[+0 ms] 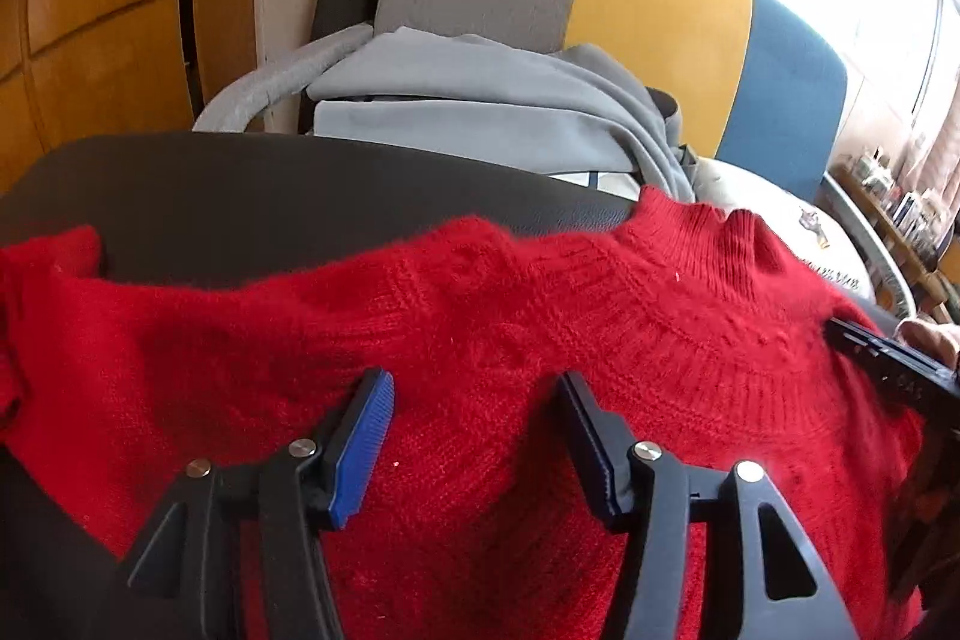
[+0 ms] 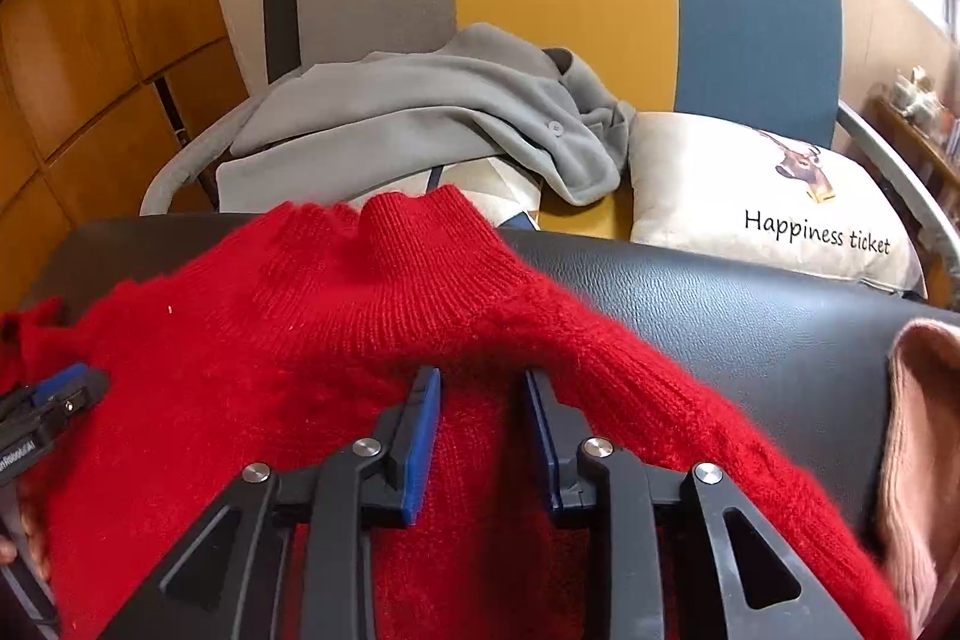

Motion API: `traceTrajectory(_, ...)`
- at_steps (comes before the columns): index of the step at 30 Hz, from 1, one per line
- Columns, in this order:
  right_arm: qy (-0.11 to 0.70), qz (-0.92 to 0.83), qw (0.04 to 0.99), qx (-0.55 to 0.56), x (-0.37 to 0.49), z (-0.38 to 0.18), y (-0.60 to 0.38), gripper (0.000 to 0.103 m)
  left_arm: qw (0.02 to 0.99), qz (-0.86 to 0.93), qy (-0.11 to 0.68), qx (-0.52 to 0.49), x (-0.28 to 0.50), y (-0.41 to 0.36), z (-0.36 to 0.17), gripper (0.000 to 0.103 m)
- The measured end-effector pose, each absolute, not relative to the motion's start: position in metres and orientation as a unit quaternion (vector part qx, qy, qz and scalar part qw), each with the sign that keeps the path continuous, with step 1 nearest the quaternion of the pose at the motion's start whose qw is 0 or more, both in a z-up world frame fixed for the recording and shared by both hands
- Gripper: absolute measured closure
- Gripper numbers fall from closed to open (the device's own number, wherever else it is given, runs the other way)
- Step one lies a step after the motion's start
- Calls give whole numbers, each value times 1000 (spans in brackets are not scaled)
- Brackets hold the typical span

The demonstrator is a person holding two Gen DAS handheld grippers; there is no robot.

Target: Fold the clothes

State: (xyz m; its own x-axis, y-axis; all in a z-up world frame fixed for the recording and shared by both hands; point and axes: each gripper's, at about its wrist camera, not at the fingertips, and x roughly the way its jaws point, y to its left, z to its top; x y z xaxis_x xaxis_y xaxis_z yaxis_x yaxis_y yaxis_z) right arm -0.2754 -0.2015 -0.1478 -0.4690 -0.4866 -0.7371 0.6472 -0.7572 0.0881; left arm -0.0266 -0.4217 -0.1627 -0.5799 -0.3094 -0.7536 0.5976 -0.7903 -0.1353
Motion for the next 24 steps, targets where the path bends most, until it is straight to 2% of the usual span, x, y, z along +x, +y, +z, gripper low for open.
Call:
traceTrajectory(4, 95, -850, 340, 392, -272, -143, -199, 72, 257, -868, 200, 374, -20, -422, -163, 45)
traceTrajectory(8, 109, -848, 340, 393, -260, -134, -200, 64, 255, -867, 193, 381, -26, -424, -158, 44)
traceTrajectory(12, 115, -847, 344, 388, -246, -122, -195, 62, 251, -879, 200, 352, 4, -410, -140, 47)
traceTrajectory(14, 75, -859, 344, 372, -227, -108, -153, 50, 238, -885, 204, 344, 28, -394, -132, 47)
traceTrajectory(17, 12, -875, 330, 355, -200, -91, -81, 40, 216, -889, 214, 342, 65, -369, -126, 46)
traceTrajectory(20, -47, -888, 309, 338, -175, -76, -6, 38, 198, -888, 224, 348, 99, -343, -126, 45)
traceTrajectory(24, -108, -924, 195, 311, -147, -59, 130, 38, 189, -883, 214, 373, 126, -313, -142, 45)
